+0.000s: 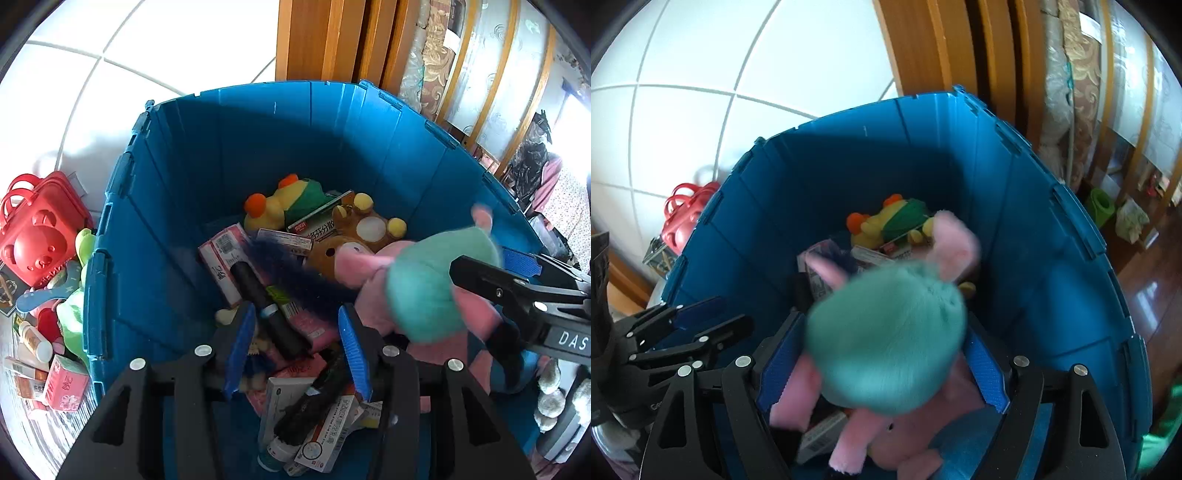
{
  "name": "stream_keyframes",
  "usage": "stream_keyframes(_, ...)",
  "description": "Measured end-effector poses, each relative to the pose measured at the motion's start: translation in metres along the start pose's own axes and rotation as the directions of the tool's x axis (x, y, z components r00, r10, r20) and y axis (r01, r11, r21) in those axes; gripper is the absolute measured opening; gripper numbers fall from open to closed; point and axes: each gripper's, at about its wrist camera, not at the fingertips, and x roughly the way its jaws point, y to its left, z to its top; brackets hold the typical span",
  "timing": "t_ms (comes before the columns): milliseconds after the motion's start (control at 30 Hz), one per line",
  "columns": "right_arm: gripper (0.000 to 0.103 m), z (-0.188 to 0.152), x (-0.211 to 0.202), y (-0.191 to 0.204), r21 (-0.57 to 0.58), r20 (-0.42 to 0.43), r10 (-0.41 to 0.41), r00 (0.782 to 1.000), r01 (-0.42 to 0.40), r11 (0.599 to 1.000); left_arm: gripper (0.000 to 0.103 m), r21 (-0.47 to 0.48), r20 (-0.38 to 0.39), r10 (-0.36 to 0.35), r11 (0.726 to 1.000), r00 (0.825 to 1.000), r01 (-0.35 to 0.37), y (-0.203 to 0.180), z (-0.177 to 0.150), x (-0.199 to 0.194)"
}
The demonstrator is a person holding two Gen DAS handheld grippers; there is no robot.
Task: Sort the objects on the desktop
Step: 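Open left tool to drop flashlight while right tool releases pig plush into crate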
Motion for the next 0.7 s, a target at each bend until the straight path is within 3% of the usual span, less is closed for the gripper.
stream_keyframes(67, 0.093, 0.001, 0.004, 0.0, 0.007, -0.022, -0.029, 0.999, 0.029, 1.0, 0.046, 0.005, -0.01, -0.001, 1.0, 1.0, 0.001, -0.001, 0.0, 0.001)
stream_keyframes(300, 0.1, 0.002, 0.016, -0.005, 0.022, -0.086, -0.09, 0.992, 0.092, 0.996, 0.046, -0.002, -0.017, -0.006, 1.0, 1.0, 0.006, 0.0, 0.0, 0.002)
stream_keyframes(367, 0.1, 0.001, 0.005, -0.006, 0.034, -0.029, -0.11, 0.993, 0.111, 0.993, 0.046, -0.003, -0.019, -0.005, 1.0, 1.0, 0.005, 0.0, 0.001, 0.002)
stream_keyframes(500, 0.103, -0.006, -0.016, 0.006, -0.029, 0.062, -0.226, 0.972, 0.228, 0.973, 0.046, -0.007, -0.009, -0.015, 1.0, 1.0, 0.015, 0.0, 0.0, 0.001)
stream_keyframes(700, 0.103, -0.018, -0.039, 0.011, -0.036, 0.094, -0.162, 0.982, 0.166, 0.986, 0.046, -0.008, -0.011, -0.033, 0.999, 0.999, 0.033, 0.0, 0.001, -0.001)
